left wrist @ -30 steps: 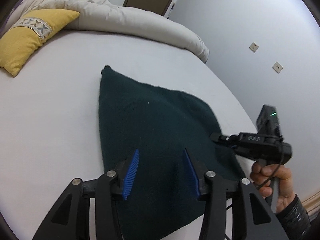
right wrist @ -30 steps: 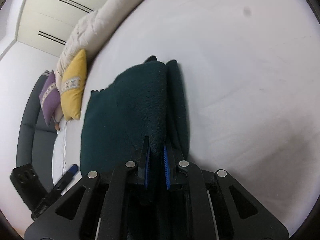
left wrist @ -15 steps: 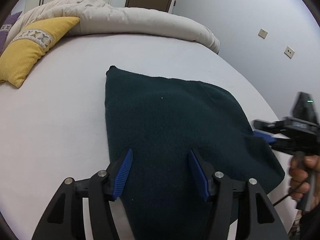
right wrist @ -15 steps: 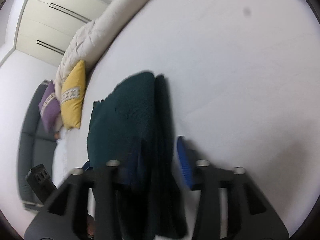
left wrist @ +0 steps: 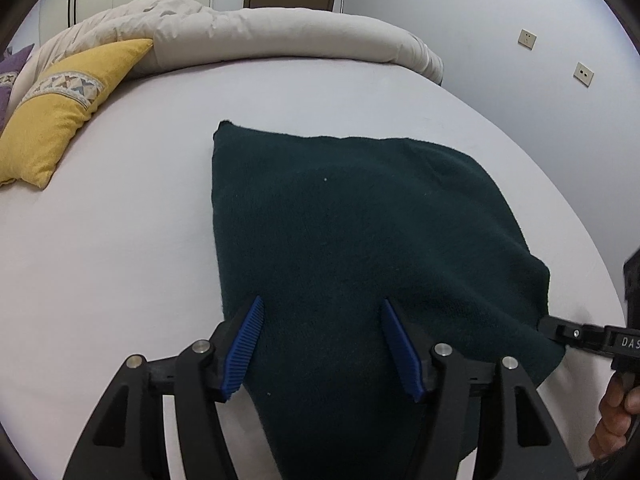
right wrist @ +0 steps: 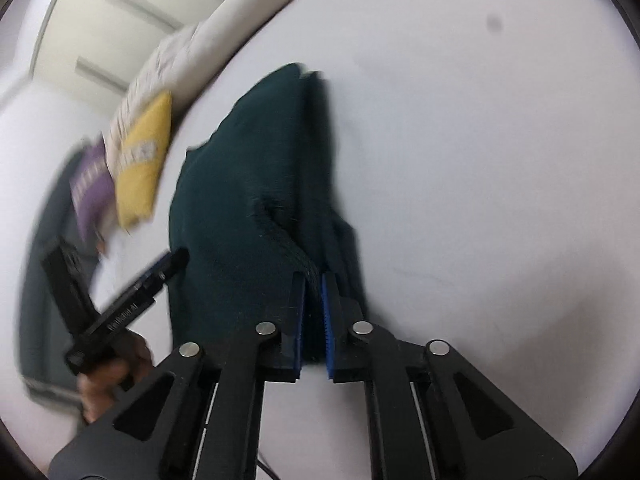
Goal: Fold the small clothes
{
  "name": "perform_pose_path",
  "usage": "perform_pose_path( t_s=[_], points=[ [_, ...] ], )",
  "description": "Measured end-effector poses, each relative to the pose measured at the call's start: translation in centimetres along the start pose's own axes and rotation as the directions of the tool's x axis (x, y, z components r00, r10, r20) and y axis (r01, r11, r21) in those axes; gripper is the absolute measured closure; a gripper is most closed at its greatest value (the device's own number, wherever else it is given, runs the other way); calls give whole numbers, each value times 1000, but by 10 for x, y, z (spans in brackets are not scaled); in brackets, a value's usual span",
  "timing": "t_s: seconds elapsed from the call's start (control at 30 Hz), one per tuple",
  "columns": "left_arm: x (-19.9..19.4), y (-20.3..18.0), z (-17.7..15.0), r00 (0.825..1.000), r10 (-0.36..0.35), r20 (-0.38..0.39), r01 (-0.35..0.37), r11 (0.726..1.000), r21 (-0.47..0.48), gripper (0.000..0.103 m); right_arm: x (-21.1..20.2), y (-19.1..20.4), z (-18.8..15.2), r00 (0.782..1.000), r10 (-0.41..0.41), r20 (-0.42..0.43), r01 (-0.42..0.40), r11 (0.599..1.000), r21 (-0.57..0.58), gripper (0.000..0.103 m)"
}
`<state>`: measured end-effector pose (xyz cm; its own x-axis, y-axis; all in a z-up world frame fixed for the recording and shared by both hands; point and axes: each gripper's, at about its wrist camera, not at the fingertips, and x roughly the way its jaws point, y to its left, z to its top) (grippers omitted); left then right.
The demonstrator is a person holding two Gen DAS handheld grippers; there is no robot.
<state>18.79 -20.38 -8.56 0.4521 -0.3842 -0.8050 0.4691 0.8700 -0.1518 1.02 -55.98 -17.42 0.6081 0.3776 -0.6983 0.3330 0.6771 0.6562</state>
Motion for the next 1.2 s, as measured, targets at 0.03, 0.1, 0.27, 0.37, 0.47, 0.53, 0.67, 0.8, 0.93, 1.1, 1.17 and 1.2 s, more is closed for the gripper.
perform_pose_path(
  t_s=[0.03, 0.1, 0.27, 0.37, 0.47, 0.53, 0.67, 0.8, 0.93, 1.1, 1.17, 1.2],
  points=[
    [1, 0, -1, 1000, 1, -1, -1, 1000, 4, 38, -1, -9, -6, 1000, 25, 5, -25, 999, 30, 99],
    [1, -1, -2, 1000, 8, -1, -8, 1000, 16, 38, 1, -23, -18, 997, 71, 13, -71, 996, 62, 99],
    [-16, -1, 5, 1000, 8, 25, -8, 1000, -8, 41, 1, -12, -18, 1000, 26, 12, -27, 999, 36, 99],
    [-26, -14, 16, 996, 7, 88, -10, 999, 39, 41, 7, -15, -17, 999, 51, -6, -51, 998, 43, 99],
    [-5, -23, 21, 999, 2, 41, -5, 997, 72, 41, 2, -6, -14, 1000, 26, -17, -26, 1000, 10, 95],
    [17, -23, 15, 1000, 19, 8, -20, 996, 83, 37, -15, 15, -10, 997, -68, 44, 70, 996, -59, 92],
    [20, -32, 8, 998, 50, 40, -55, 991, 123, 32, -26, 58, 6, 995, -44, 92, 59, 984, -166, 92],
    [19, -33, 5, 998, 45, 43, -50, 992, 116, 31, 9, 88, 19, 996, -62, 67, 77, 965, -252, 92],
    [19, -33, 1, 998, 31, 54, -38, 990, 134, 30, 45, 53, 37, 994, -78, 72, 90, 977, -193, 103],
    [20, -30, -2, 997, 17, 70, -26, 991, 129, 30, 44, 60, 30, 987, -97, 129, 129, 955, -267, 103],
    [20, -29, -2, 998, 11, 68, -20, 991, 131, 30, 42, 61, 33, 987, -96, 125, 125, 959, -254, 103],
    [19, -28, -1, 998, 4, 66, -13, 991, 132, 30, 41, 59, 35, 988, -89, 123, 117, 963, -243, 103]
  ],
)
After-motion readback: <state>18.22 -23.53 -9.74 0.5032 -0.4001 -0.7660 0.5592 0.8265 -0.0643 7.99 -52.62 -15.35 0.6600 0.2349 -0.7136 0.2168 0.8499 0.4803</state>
